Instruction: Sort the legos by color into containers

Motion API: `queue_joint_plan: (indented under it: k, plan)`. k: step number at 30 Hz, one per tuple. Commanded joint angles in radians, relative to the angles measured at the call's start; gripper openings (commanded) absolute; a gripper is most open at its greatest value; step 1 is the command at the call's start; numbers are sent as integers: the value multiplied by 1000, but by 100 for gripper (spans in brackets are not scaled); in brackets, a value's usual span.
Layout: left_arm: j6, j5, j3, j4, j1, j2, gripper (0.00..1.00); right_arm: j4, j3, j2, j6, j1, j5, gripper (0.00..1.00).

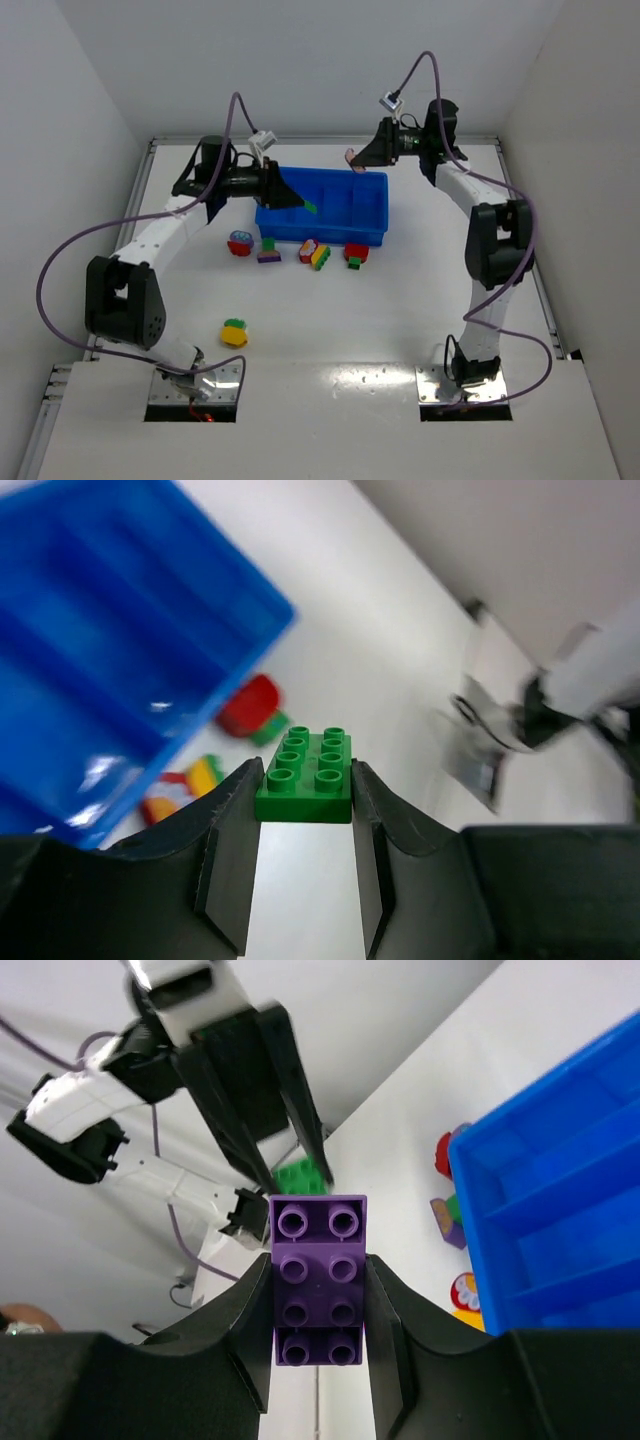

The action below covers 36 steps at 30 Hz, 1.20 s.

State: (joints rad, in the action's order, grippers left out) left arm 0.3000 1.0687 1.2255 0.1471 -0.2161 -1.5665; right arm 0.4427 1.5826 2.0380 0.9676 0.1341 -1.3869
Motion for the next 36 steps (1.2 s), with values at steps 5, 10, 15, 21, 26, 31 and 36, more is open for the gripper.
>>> queue_joint_plan:
  k: [5, 10, 15, 21, 26, 31, 36]
  plan:
    - [-116, -717, 32, 11, -29, 140, 8, -627, -17, -162, -629, -18, 293, 0]
    - [-147, -1050, 60, 52, -95, 105, 8, -855, -27, -246, -793, 25, 884, 0]
    - [-138, -1079, 51, 52, -104, 48, 8, -845, -36, -257, -771, 35, 999, 0]
    - [-128, -1089, 83, 52, -104, -44, 6, -834, 28, -191, -750, 65, 942, 0]
    - [-128, -1079, 101, 52, -104, -102, 12, -825, 86, -147, -750, 98, 914, 0]
    - [-128, -1070, 123, 71, -104, -156, 42, -825, 123, -99, -741, 117, 905, 0]
    - [-127, -1050, 132, 71, -104, -167, 70, -816, 143, -70, -728, 139, 931, 0]
